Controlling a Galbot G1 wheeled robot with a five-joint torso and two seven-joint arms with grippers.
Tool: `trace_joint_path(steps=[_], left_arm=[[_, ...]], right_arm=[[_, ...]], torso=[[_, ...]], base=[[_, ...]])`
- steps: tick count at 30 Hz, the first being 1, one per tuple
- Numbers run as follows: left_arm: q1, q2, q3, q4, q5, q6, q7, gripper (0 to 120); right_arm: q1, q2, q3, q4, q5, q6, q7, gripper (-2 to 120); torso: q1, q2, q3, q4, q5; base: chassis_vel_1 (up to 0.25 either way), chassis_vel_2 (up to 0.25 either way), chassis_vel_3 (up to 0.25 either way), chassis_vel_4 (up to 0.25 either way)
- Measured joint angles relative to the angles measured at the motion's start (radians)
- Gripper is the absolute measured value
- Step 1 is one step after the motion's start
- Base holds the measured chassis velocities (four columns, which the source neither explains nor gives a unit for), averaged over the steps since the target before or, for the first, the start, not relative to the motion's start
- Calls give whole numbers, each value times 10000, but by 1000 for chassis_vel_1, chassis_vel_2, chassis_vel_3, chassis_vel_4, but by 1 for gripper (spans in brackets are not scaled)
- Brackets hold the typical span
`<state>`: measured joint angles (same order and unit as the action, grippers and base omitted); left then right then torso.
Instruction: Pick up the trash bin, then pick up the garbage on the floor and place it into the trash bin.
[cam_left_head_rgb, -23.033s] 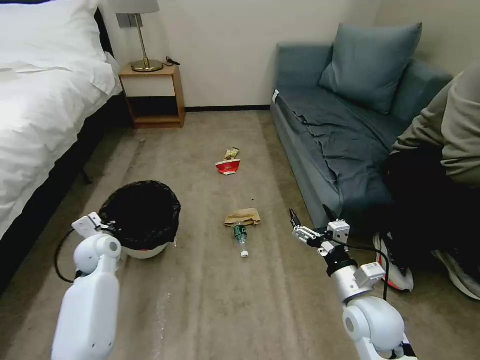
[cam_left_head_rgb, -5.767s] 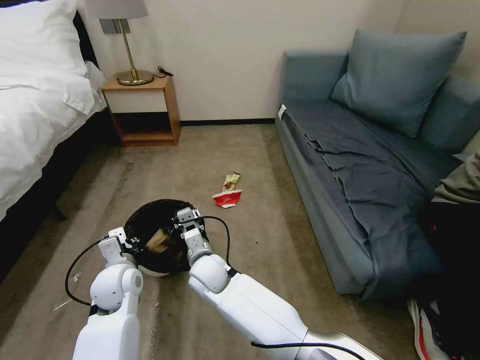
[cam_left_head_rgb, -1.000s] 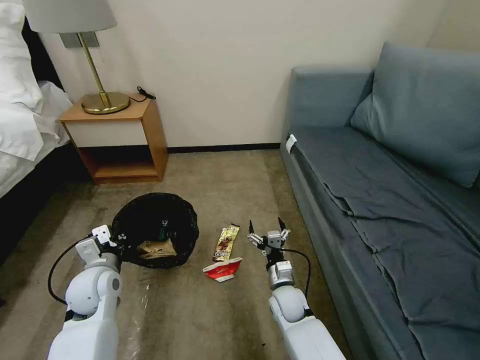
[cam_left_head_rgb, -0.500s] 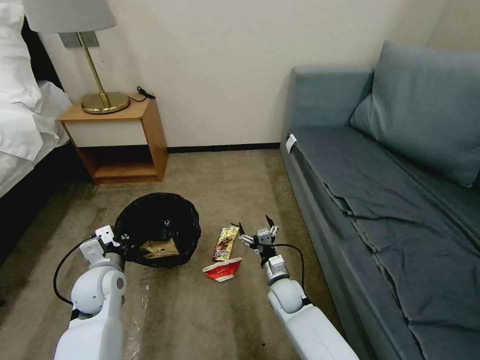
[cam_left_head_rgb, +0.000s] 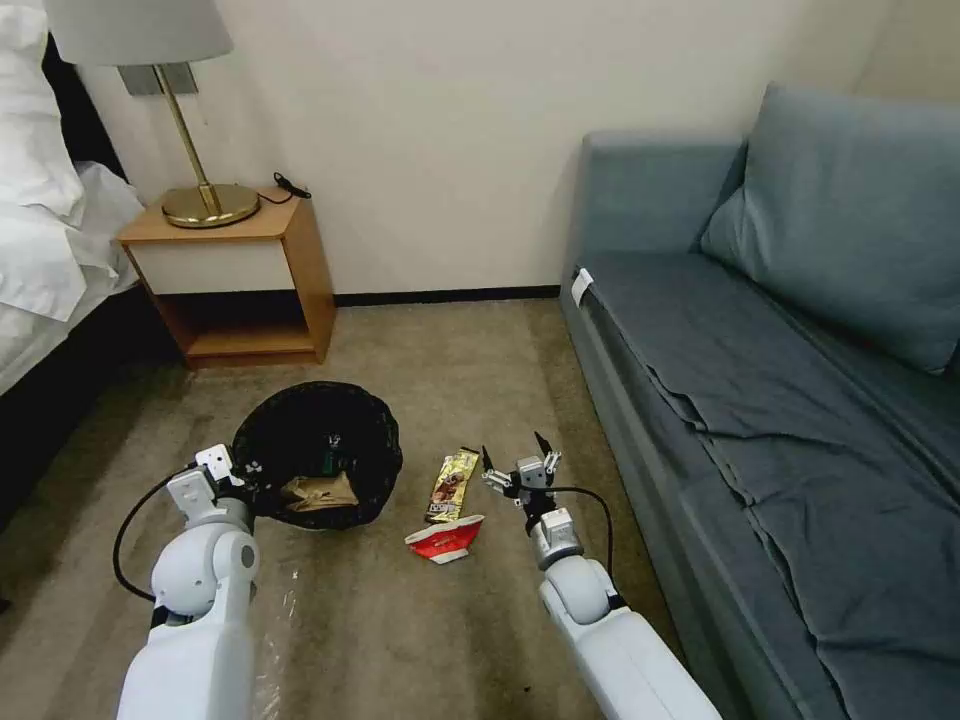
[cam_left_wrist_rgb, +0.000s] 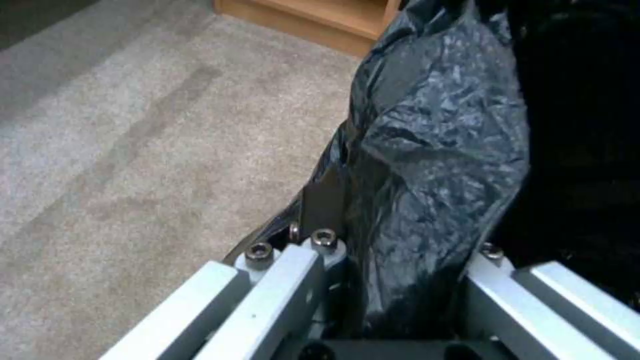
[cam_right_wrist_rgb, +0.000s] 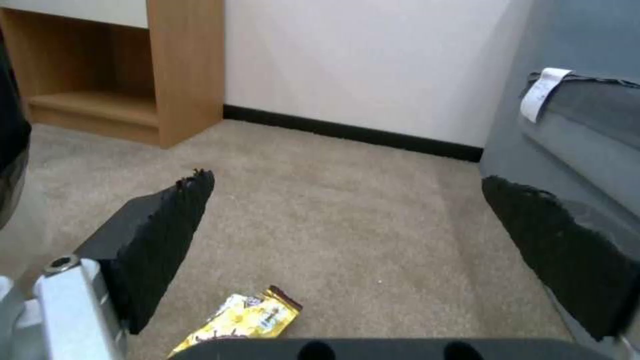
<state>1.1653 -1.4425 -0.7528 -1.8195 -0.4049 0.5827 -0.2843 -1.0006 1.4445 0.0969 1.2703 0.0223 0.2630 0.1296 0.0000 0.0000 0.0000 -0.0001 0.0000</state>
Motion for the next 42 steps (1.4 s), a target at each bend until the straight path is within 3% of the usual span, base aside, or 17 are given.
trace_joint_path(steps=[4, 11, 16, 21, 28, 31, 35, 42], left_arm=[[0, -18, 5, -107, 66, 38, 0, 2], [-57, 28, -53, -429, 74, 149, 3, 2], [-54, 38, -88, -499, 74, 167, 3, 2], [26, 21, -145, -604, 59, 170, -69, 2], [155, -196, -169, -666, 171, 154, -164, 2], [286, -269, -285, -671, 278, 84, -248, 2], [339, -325, -308, -682, 396, 23, -280, 2], [405, -475, -224, -754, 604, -16, -296, 2]], right_arm=[[137, -167, -215, -81, 0, -1, -107, 100], [1120, -1148, -1950, -759, 33, 46, -554, 100], [1348, -1286, -2364, -1080, 37, 231, -796, 100], [2510, -1527, -3738, -2395, 53, 1130, -2538, 100], [3838, -1380, -4962, -3592, 22, 1515, -3958, 100], [4418, -1098, -5141, -4305, 105, 1589, -6635, 100], [4574, -913, -5158, -4790, 116, 1659, -7396, 100], [5025, -636, -5410, -5761, -17, 1836, -7600, 100]], torso=[[0, 0, 1, 0, 1], [0, 0, 0, 1, 1], [0, 0, 1, 0, 0], [0, -1, 1, 0, 0], [0, 0, 1, 1, 0], [1, 0, 1, 1, -2], [0, 0, 1, 2, -1], [0, 0, 1, 1, 0]], base=[[0, 0, 0, 0], [0, 0, 0, 0], [0, 0, 0, 0], [0, 0, 0, 0], [0, 0, 0, 0], [0, 0, 0, 0], [0, 0, 0, 0], [0, 0, 0, 0]])
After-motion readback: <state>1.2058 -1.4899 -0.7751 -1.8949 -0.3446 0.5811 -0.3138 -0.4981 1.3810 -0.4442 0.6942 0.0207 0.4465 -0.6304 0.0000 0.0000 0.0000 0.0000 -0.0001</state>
